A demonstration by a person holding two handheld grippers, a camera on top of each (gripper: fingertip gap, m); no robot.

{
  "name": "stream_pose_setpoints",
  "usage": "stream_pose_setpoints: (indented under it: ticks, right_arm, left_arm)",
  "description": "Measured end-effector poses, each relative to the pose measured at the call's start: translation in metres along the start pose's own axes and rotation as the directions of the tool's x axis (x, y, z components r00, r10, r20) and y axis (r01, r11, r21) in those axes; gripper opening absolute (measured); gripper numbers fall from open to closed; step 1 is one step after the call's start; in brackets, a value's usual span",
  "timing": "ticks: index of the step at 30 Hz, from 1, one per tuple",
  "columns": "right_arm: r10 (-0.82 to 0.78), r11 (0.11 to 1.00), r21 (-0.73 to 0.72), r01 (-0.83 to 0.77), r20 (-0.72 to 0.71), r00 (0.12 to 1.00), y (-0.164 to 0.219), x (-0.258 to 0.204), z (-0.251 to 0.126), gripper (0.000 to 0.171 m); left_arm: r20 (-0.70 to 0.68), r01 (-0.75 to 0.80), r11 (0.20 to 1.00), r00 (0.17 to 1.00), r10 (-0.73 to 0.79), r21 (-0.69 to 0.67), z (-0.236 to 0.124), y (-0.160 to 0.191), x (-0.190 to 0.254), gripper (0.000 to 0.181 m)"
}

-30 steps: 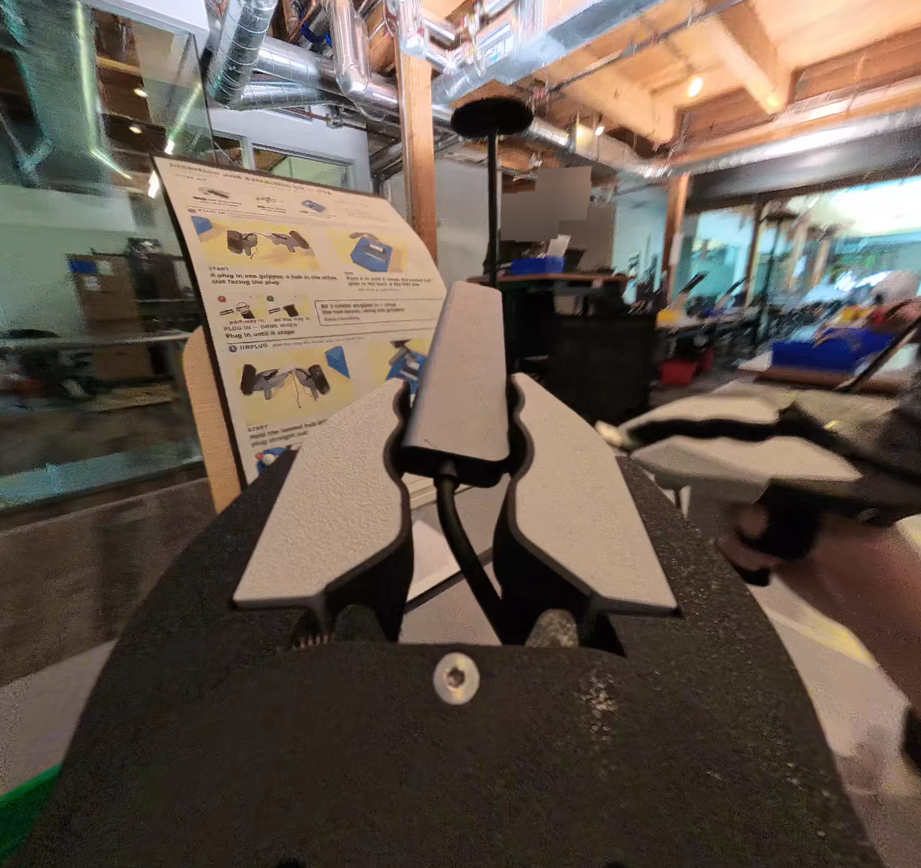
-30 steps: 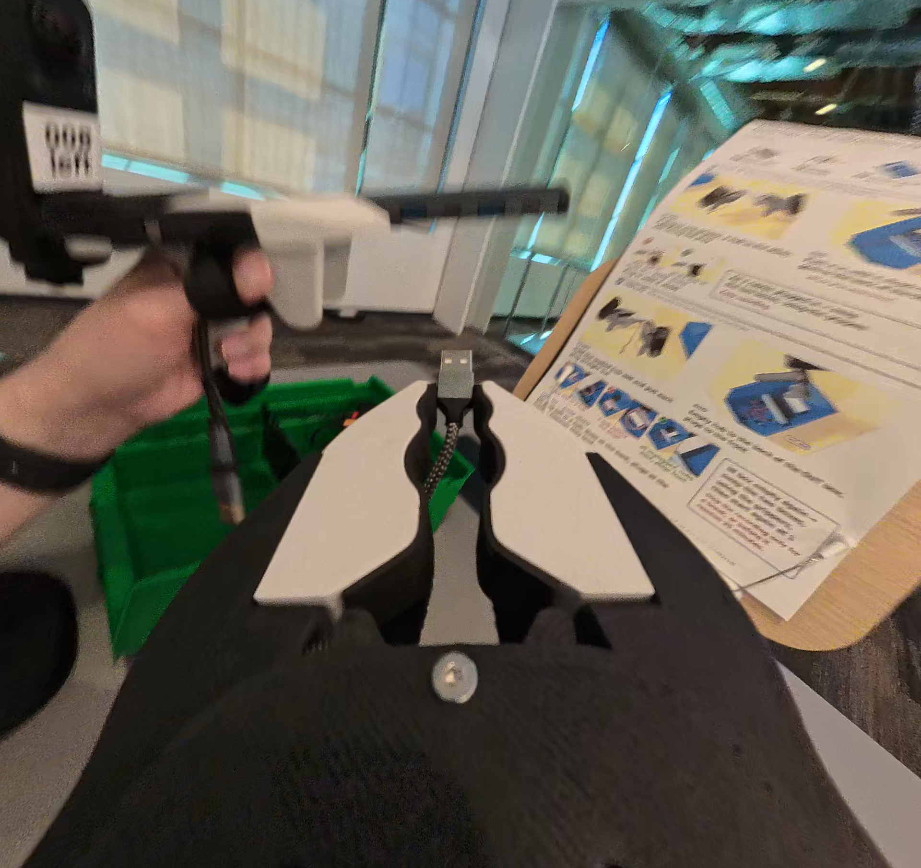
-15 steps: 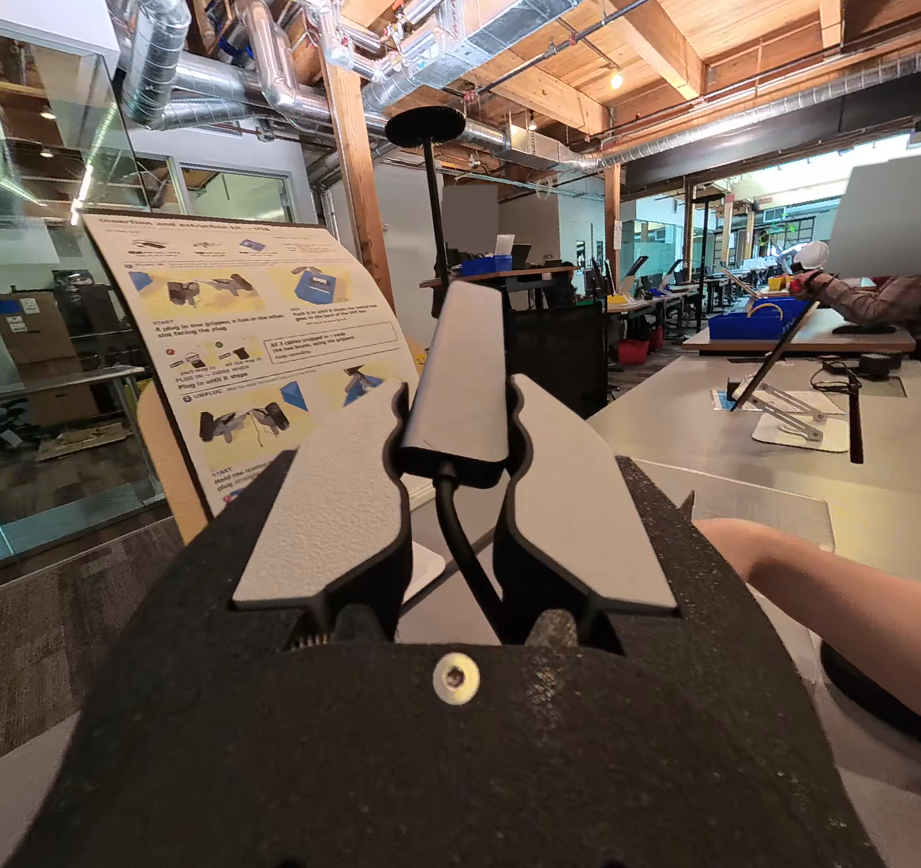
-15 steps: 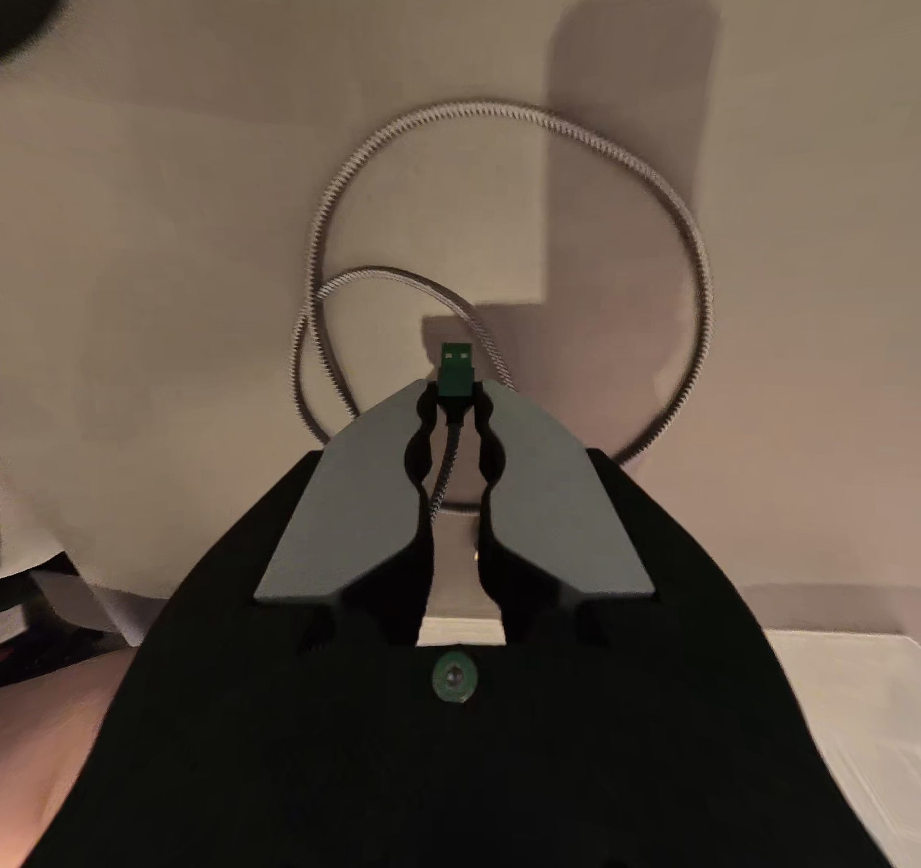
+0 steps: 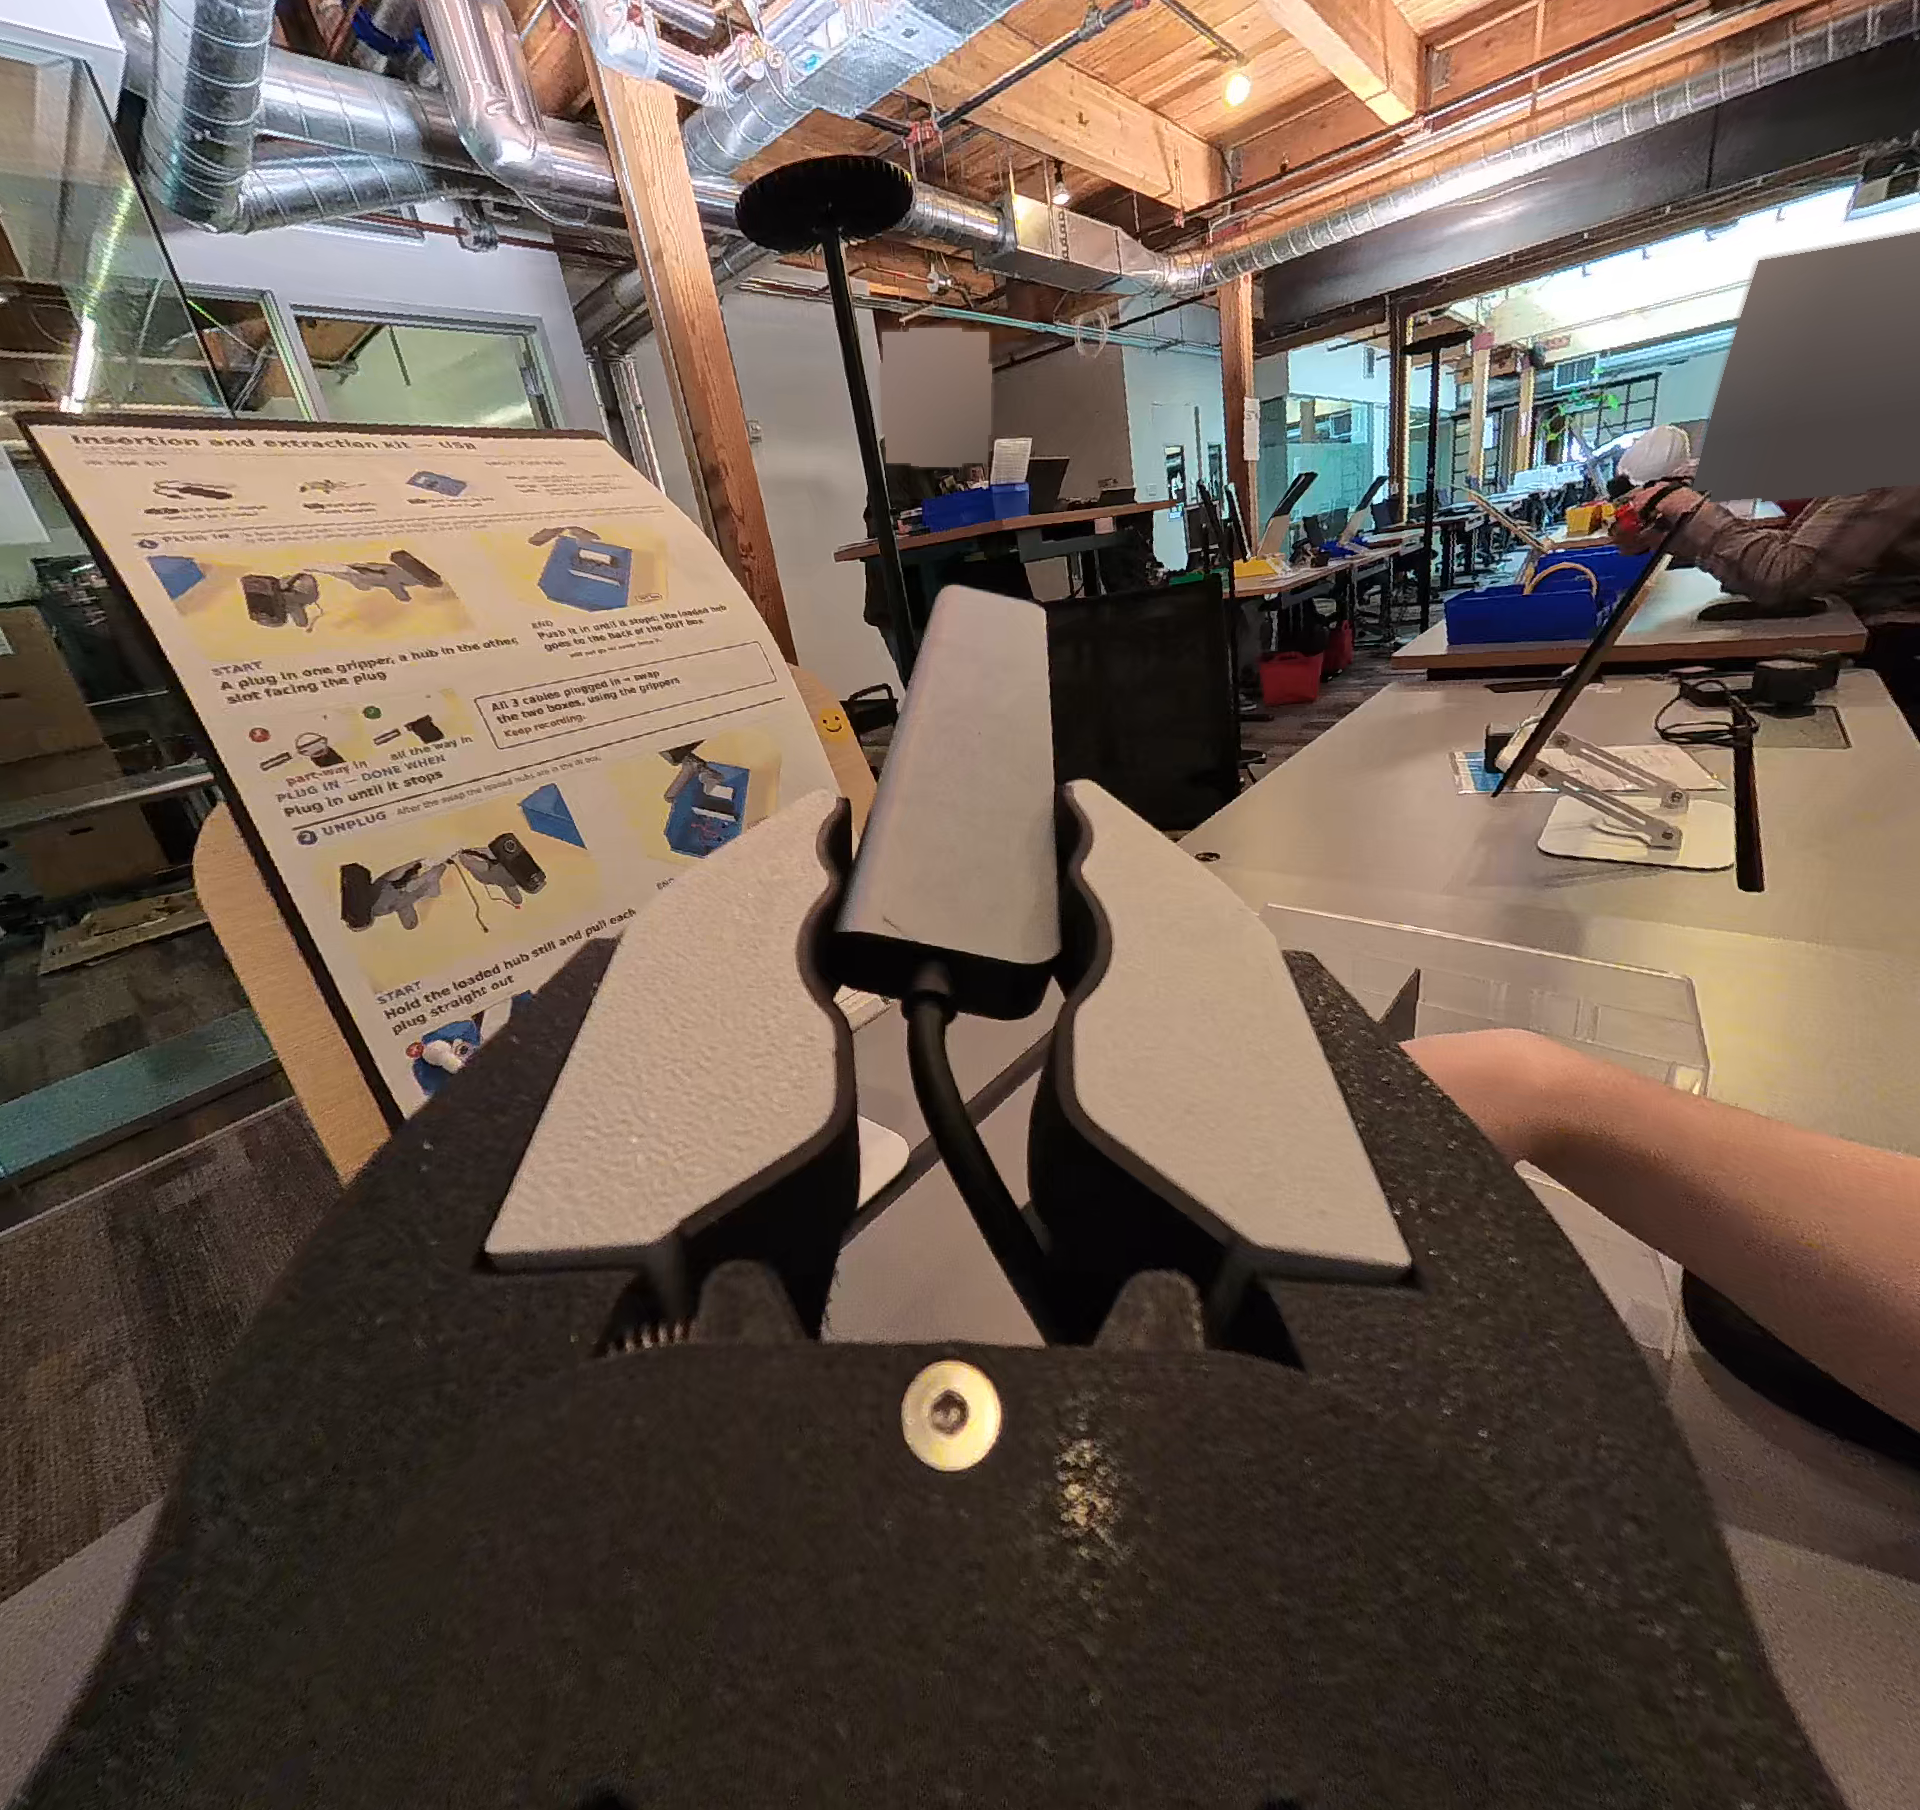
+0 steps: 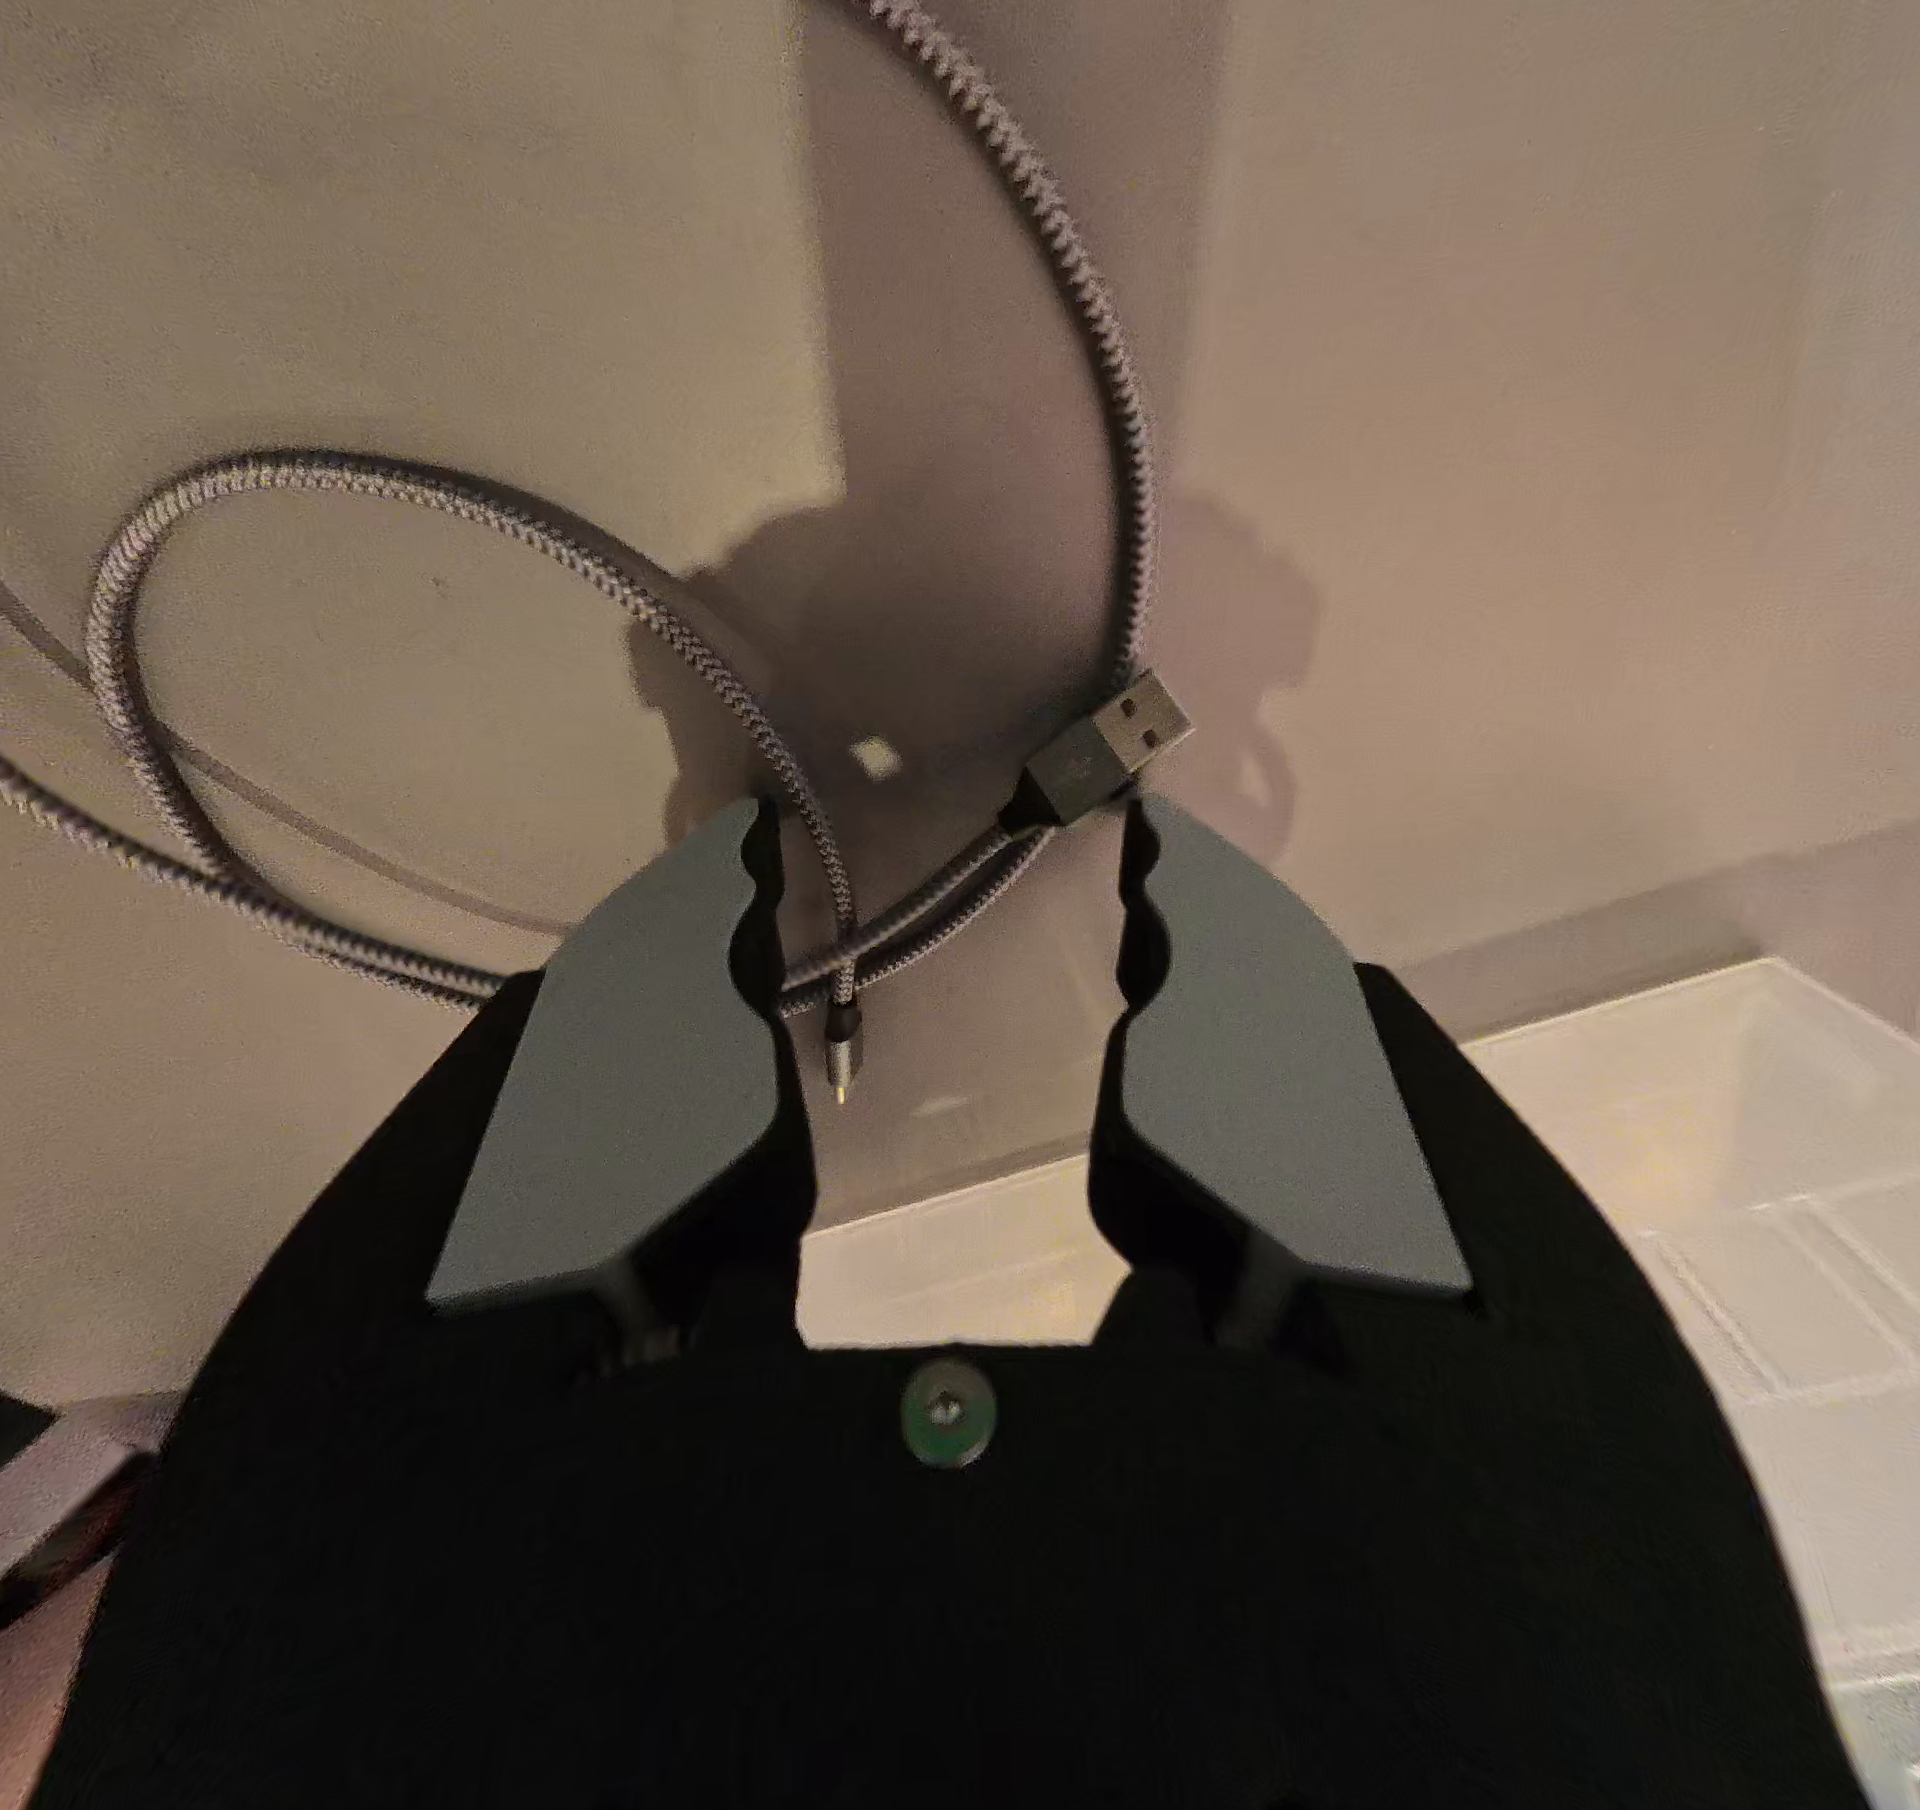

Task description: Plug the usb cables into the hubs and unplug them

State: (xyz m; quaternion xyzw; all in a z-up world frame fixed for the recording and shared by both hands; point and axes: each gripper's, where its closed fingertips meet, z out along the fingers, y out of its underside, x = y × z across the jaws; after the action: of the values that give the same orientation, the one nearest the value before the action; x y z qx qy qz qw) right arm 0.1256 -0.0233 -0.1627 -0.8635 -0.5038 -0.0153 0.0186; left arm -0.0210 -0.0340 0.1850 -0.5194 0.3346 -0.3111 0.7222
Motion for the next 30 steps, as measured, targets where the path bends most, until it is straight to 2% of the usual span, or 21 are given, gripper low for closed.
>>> stream_pose_setpoints:
  ticks: [2, 6, 10, 13, 17, 21, 26, 30]
  right_arm:
    - [0.049, 0.999, 0.003, -0.049, 0.032, 0.998, 0.001, -0.001, 0.001, 0.059]
    - [0.002, 0.999, -0.041, -0.001, 0.027, 1.0, 0.005, -0.003, 0.0, 0.01]
    - [-0.018, 0.999, -0.046, 0.022, 0.074, 0.997, 0.004, -0.01, -0.002, 0.01]
    - [0.006, 0.998, 0.057, -0.012, 0.101, 0.995, -0.006, -0.009, -0.019, 0.009]
    - [0.002, 0.966, 0.26, -0.015, 0.05, 0.999, -0.015, -0.002, -0.066, 0.009]
    - [0.086, 0.879, 0.476, -0.044, -0.067, 0.994, -0.005, 0.015, -0.135, 0.008]
    - [0.258, 0.671, 0.736, -0.088, -0.12, 0.959, 0.028, 0.027, -0.222, 0.008]
    - [0.356, 0.536, 0.841, -0.076, -0.143, 0.924, 0.066, 0.029, -0.27, 0.008]
  left_arm:
    - [-0.002, 0.002, 1.0, 1.0, -0.002, 0.007, -0.001, -0.002, 0.0, 0.035]
    - [0.006, 0.001, 1.0, 1.0, -0.001, 0.011, -0.002, -0.003, 0.0, 0.036]
    - [0.01, -0.005, 1.0, 1.0, 0.005, -0.002, 0.0, 0.0, -0.001, 0.035]
    - [0.022, -0.016, 1.0, 1.0, 0.017, -0.008, 0.0, 0.0, -0.001, 0.035]
    - [0.027, -0.014, 1.0, 1.0, 0.014, 0.005, -0.002, -0.003, -0.002, 0.036]
    - [0.038, -0.004, 1.0, 0.999, 0.003, 0.01, -0.004, -0.005, -0.005, 0.036]
    - [0.028, 0.0, 1.0, 1.0, -0.001, 0.011, -0.004, -0.005, -0.003, 0.036]
    - [0.015, -0.005, 1.0, 1.0, 0.004, 0.014, -0.003, -0.009, 0.0, 0.036]
